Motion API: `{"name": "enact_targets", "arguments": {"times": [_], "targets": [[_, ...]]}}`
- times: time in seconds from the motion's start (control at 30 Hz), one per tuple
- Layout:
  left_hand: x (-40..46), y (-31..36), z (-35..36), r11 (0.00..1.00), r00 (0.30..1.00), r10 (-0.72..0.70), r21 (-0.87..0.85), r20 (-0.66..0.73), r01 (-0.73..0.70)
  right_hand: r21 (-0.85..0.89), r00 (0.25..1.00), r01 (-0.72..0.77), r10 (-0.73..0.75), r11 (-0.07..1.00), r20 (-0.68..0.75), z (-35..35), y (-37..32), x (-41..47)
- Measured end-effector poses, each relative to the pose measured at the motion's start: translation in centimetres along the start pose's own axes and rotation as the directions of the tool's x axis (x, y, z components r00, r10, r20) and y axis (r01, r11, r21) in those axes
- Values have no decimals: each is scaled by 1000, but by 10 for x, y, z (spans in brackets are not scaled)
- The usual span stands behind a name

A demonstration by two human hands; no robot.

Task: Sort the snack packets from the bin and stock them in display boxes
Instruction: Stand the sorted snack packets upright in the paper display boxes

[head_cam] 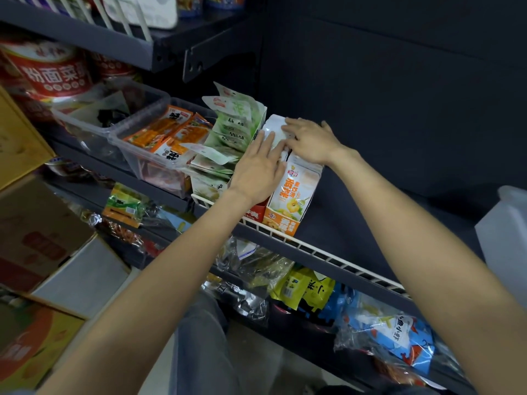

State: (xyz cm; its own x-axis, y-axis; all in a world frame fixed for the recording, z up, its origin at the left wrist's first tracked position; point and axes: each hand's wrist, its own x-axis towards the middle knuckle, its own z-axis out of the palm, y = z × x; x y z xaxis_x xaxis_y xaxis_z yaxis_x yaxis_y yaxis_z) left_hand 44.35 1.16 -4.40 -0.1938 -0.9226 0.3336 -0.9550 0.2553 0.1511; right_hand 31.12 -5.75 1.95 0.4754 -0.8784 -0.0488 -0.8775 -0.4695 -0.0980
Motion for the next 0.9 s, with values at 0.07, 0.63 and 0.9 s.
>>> {"name": "enact_targets", "arguments": {"times": [0.07, 0.63, 0.9], "targets": [[-9, 2, -11, 996, 999, 8, -89, -35, -11, 79, 996, 21, -14, 997, -90, 2, -2, -6], [-57, -100, -84, 967, 964, 253, 7, -81, -253, 2, 879, 247, -224, 969, -422, 4, -63, 1], [-22, -107, -95, 989, 974, 148, 6, -169, -149, 46, 917, 251, -222, 967, -331, 0, -69, 22]]}}
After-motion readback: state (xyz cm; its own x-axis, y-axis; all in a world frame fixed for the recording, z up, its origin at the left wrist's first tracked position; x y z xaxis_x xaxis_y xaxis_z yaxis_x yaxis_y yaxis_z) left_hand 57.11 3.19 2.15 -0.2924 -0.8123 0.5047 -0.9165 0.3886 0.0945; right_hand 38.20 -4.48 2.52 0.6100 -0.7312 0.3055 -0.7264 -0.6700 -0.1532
